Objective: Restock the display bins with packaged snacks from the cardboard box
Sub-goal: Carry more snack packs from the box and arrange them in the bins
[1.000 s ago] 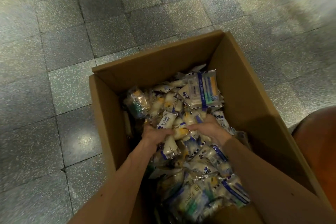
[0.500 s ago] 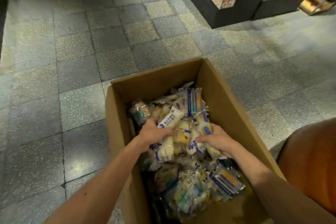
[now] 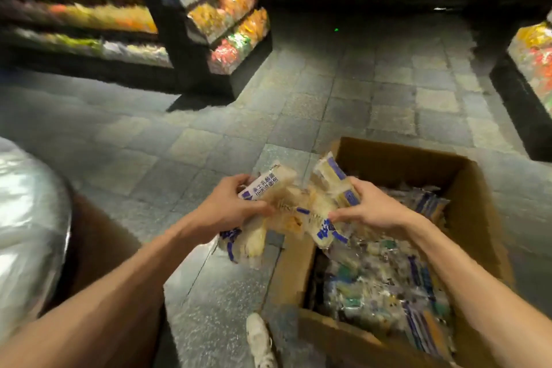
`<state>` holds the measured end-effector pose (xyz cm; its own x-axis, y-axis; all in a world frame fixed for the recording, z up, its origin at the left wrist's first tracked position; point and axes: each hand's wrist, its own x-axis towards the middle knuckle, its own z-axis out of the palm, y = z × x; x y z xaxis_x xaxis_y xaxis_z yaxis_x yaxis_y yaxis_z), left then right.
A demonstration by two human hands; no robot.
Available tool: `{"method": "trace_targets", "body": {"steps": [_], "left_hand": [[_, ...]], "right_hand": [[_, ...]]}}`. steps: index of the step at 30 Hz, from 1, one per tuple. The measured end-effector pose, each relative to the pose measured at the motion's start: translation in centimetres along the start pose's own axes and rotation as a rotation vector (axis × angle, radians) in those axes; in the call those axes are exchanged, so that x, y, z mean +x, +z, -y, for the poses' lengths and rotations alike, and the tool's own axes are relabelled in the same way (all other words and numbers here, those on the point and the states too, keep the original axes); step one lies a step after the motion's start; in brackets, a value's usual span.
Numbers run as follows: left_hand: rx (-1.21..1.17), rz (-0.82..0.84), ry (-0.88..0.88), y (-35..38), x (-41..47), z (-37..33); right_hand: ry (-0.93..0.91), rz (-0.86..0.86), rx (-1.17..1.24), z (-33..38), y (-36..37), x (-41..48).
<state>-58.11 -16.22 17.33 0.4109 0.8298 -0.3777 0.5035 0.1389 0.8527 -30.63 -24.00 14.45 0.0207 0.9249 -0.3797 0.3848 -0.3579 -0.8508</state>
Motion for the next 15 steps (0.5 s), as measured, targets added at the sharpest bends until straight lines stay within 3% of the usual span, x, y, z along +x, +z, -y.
{"method": "trace_targets", "body": {"steps": [8, 15], "left_hand": [[-0.393, -0.526, -0.073, -13.3, -21.1, 9.7], [-0.725, -0.914, -0.158, -20.7, -34.5, 22.0]], "right_hand": [[-0.273, 0.413, -0.013, 15.2, 19.0, 1.3], [-0.311, 0.812, -0.08, 23.7, 41.3, 2.1]]}}
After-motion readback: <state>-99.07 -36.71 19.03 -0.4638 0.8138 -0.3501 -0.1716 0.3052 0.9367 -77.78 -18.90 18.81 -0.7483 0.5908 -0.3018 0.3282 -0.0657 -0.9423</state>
